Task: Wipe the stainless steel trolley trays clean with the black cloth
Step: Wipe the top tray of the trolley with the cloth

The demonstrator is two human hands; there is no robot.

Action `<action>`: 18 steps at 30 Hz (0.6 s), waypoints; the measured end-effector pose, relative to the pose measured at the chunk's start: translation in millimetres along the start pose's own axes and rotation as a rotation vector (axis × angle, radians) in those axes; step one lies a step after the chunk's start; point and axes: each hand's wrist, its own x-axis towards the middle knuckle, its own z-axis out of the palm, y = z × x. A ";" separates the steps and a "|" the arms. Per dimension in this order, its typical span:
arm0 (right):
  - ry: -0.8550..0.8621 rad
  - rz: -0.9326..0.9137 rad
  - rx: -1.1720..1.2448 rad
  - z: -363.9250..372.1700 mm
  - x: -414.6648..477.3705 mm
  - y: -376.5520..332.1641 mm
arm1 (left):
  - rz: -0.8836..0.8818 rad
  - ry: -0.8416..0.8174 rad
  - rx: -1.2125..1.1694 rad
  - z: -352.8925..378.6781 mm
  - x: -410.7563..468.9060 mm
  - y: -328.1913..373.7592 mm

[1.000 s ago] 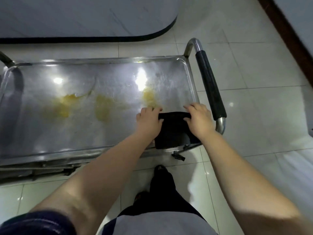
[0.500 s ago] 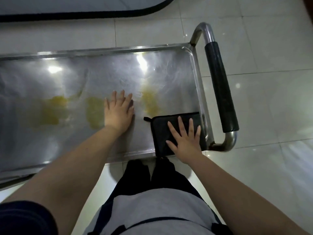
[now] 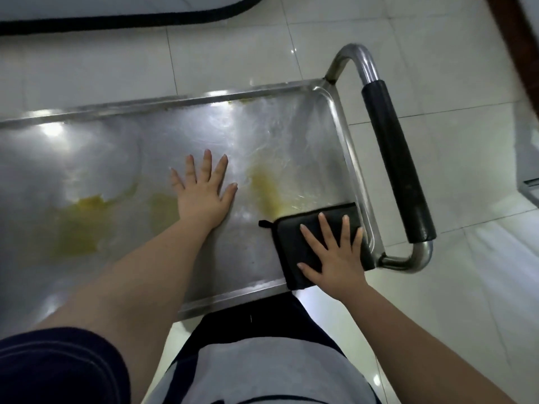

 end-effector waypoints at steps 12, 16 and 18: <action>0.014 0.113 0.028 -83.7 250.7 -20.0 | 0.027 0.102 0.008 15.0 5.2 -3.7; -0.086 0.089 0.077 -100.1 275.4 -18.1 | 0.022 0.104 0.012 12.9 3.8 -2.1; -0.071 0.034 0.052 -87.1 241.0 -12.4 | 0.017 0.095 0.020 11.1 3.1 -1.3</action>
